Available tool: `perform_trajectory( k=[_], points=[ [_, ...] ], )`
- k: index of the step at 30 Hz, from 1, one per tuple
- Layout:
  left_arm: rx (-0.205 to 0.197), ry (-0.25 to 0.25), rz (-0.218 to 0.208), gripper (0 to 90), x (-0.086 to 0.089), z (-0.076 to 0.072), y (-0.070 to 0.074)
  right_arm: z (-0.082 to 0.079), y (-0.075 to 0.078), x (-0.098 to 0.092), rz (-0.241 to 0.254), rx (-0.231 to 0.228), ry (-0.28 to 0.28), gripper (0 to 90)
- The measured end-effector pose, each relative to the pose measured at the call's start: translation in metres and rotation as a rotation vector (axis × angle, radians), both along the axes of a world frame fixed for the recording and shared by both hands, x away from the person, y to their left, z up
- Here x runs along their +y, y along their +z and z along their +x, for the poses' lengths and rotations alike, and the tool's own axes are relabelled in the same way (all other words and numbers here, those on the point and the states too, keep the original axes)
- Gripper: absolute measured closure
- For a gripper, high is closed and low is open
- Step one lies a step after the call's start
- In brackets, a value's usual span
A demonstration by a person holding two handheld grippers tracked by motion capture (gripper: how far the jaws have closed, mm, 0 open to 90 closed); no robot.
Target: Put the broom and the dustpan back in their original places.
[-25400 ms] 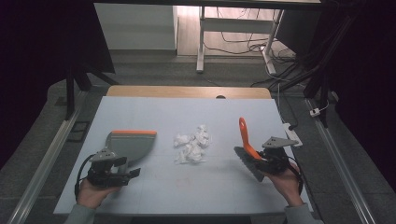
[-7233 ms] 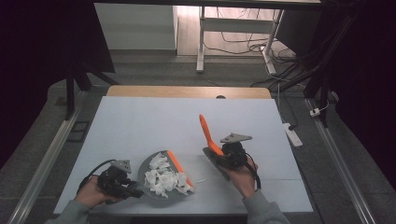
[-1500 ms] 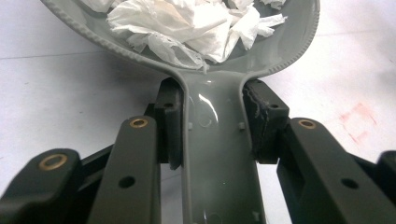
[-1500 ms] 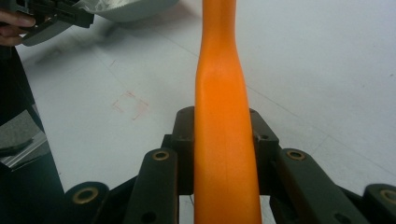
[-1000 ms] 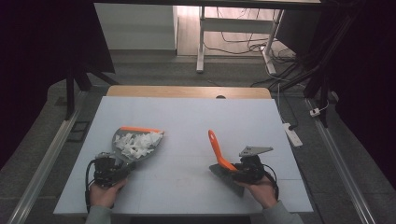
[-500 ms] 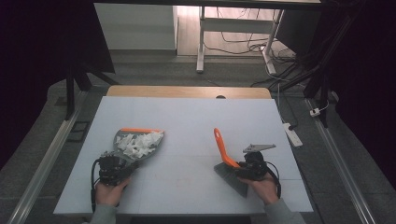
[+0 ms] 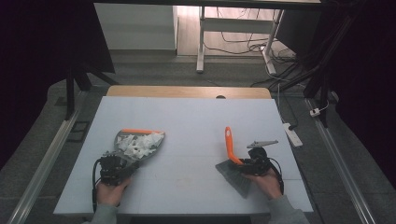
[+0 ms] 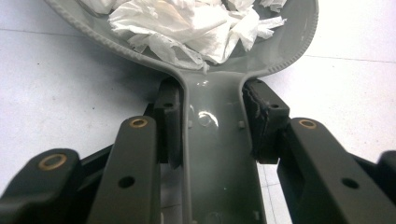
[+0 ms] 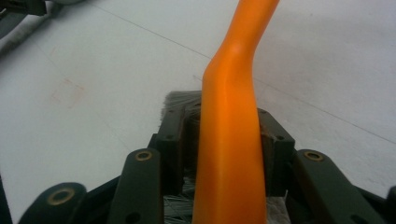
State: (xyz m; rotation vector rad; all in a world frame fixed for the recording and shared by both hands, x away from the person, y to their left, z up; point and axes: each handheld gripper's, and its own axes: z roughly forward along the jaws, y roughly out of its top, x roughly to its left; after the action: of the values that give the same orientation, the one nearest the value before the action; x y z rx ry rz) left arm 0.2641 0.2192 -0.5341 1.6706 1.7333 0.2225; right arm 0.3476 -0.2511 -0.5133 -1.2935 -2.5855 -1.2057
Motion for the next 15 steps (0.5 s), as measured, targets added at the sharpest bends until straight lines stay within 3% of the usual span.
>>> perform_trajectory(
  k=[4, 8, 15],
  points=[
    [0.001, 0.000, 0.003, 61.4, -0.0003, 0.0001, 0.0000, 0.0017, -0.0023, -0.0023, -0.005, 0.007, -0.010, 56.4],
    [0.001, -0.002, 0.002, 61.4, -0.0003, 0.0001, -0.0002, 0.0012, -0.0029, -0.0024, -0.045, -0.009, -0.033, 52.1],
    [-0.001, -0.007, -0.001, 61.0, 0.0003, 0.0000, -0.0004, 0.0001, -0.0025, -0.0013, -0.064, -0.026, -0.047, 48.3]
  ],
)
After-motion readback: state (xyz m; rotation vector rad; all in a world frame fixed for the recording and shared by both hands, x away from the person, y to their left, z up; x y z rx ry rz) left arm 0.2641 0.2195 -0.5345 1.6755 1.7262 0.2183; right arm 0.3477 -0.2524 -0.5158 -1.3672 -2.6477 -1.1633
